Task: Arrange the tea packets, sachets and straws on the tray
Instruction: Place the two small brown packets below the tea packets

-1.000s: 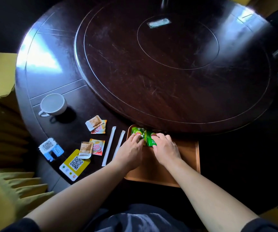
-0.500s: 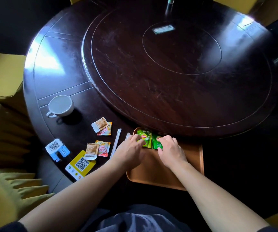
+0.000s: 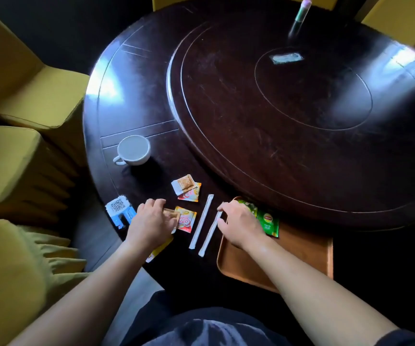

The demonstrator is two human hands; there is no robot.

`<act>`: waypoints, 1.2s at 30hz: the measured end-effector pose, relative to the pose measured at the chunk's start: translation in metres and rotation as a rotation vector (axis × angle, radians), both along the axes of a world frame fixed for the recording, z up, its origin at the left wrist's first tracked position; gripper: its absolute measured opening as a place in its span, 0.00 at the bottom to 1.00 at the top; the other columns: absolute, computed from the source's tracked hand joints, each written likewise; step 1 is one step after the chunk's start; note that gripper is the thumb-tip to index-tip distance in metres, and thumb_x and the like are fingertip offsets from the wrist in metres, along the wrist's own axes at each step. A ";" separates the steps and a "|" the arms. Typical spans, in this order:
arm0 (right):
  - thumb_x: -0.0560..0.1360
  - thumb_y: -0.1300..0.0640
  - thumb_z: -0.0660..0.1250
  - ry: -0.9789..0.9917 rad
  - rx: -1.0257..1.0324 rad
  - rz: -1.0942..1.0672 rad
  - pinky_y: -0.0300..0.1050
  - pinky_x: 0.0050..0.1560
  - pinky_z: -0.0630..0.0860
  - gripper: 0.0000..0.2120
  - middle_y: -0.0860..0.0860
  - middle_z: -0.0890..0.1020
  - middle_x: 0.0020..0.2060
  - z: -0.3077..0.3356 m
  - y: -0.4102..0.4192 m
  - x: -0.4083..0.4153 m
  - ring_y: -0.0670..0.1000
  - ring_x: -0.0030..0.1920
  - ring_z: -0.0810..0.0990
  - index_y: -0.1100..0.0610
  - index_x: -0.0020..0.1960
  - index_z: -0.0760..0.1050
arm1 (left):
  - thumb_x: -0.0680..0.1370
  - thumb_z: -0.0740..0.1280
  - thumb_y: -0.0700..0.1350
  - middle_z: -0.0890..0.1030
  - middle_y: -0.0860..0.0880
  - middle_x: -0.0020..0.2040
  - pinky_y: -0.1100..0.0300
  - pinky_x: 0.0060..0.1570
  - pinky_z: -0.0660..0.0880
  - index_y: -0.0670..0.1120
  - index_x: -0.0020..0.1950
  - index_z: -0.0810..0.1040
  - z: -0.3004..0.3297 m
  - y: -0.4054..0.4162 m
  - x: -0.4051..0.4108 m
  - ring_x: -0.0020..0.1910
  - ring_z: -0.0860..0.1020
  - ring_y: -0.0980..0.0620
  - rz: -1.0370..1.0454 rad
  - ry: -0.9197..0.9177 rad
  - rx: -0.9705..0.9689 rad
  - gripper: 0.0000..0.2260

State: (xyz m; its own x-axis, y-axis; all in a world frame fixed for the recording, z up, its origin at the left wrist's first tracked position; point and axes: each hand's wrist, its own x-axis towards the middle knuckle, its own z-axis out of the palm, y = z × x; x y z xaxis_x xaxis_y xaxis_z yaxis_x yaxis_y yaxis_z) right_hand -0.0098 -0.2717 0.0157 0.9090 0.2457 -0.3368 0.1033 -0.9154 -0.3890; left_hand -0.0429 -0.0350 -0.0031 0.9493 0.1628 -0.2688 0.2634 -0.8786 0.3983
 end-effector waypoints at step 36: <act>0.77 0.54 0.65 -0.121 -0.157 0.274 0.55 0.50 0.74 0.08 0.53 0.75 0.53 -0.010 0.122 0.083 0.56 0.56 0.73 0.53 0.55 0.72 | 0.72 0.74 0.41 0.85 0.52 0.47 0.54 0.45 0.82 0.49 0.54 0.81 0.004 0.054 -0.019 0.46 0.83 0.53 0.453 0.066 -0.740 0.12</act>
